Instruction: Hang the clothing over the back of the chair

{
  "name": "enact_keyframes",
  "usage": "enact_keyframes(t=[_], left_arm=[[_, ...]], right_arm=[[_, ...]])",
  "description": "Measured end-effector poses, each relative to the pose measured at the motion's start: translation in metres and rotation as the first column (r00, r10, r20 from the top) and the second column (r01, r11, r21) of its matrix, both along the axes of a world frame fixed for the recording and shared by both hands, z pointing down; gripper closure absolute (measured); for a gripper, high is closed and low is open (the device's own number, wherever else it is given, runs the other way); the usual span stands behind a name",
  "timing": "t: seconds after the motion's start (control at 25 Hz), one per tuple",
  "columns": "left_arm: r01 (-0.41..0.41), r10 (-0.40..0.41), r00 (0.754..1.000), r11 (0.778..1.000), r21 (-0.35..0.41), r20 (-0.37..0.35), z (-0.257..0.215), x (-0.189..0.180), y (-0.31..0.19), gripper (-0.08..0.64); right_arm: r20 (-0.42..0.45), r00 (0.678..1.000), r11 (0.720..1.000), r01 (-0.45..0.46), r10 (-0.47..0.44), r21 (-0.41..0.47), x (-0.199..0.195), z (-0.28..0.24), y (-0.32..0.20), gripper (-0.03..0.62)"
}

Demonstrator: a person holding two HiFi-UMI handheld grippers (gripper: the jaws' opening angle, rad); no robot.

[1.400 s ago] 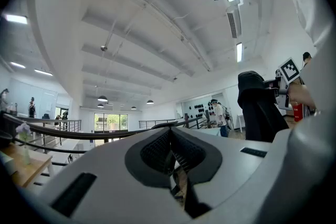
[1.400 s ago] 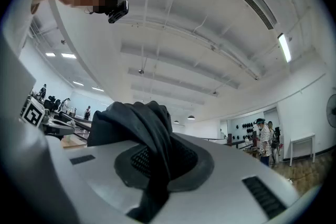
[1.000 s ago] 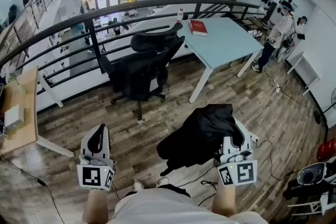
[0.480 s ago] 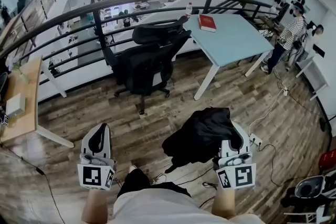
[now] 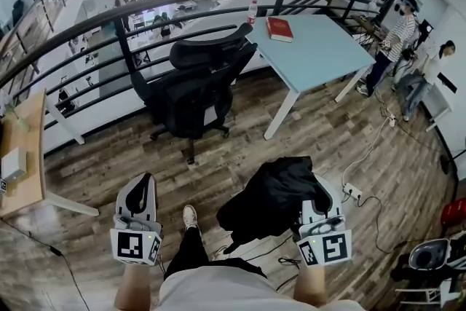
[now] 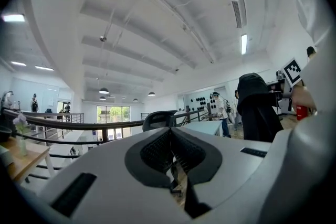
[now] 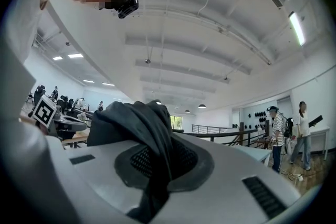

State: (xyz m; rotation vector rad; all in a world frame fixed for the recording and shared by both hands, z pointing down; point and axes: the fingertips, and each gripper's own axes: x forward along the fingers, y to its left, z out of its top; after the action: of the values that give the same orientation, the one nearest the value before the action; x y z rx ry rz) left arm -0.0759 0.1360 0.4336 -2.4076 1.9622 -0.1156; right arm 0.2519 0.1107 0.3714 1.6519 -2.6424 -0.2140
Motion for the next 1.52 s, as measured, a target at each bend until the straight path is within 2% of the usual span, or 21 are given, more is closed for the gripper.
enact_keyframes(t=[0.36, 0.56, 0.72, 0.88, 1.08, 1.32, 1.52], left_arm=[[-0.033, 0.034, 0.999, 0.999, 0.027, -0.02, -0.012, -0.038, -0.116, 0.535], [-0.069, 0.071, 0.996, 0.996, 0.055, -0.048, -0.022, -0.065, -0.181, 0.535], [-0.121, 0.123, 0.991, 0.992, 0.044, -0.059, -0.015, -0.072, -0.214, 0.535], [-0.135, 0.136, 0.987, 0.991, 0.016, -0.083, -0.003, -0.073, -0.242, 0.535], [-0.154, 0.154, 0.986, 0.988, 0.004, -0.066, 0.004, -0.056, -0.27, 0.535], [-0.08, 0.08, 0.996, 0.997, 0.015, -0.045, -0.011, -0.044, -0.283, 0.535], [-0.047, 0.047, 0.999, 0.998, 0.04, -0.016, -0.025, -0.037, -0.284, 0.535]], right_arm=[[0.03, 0.999, 1.0, -0.023, 0.022, 0.007, -0.026, -0.021, -0.092, 0.558], [0.04, 0.995, 0.995, -0.097, 0.095, 0.033, -0.035, -0.042, -0.132, 0.558], [0.041, 0.991, 0.991, -0.131, 0.129, 0.03, -0.047, -0.048, -0.152, 0.558], [0.044, 0.991, 0.991, -0.128, 0.126, 0.028, -0.055, -0.051, -0.171, 0.558], [0.021, 0.996, 0.996, -0.088, 0.088, 0.029, -0.059, -0.045, -0.199, 0.558], [0.045, 0.999, 1.0, 0.006, -0.006, 0.006, -0.052, -0.036, -0.238, 0.558], [0.035, 0.996, 0.996, 0.08, -0.081, 0.027, -0.058, -0.038, -0.255, 0.558]])
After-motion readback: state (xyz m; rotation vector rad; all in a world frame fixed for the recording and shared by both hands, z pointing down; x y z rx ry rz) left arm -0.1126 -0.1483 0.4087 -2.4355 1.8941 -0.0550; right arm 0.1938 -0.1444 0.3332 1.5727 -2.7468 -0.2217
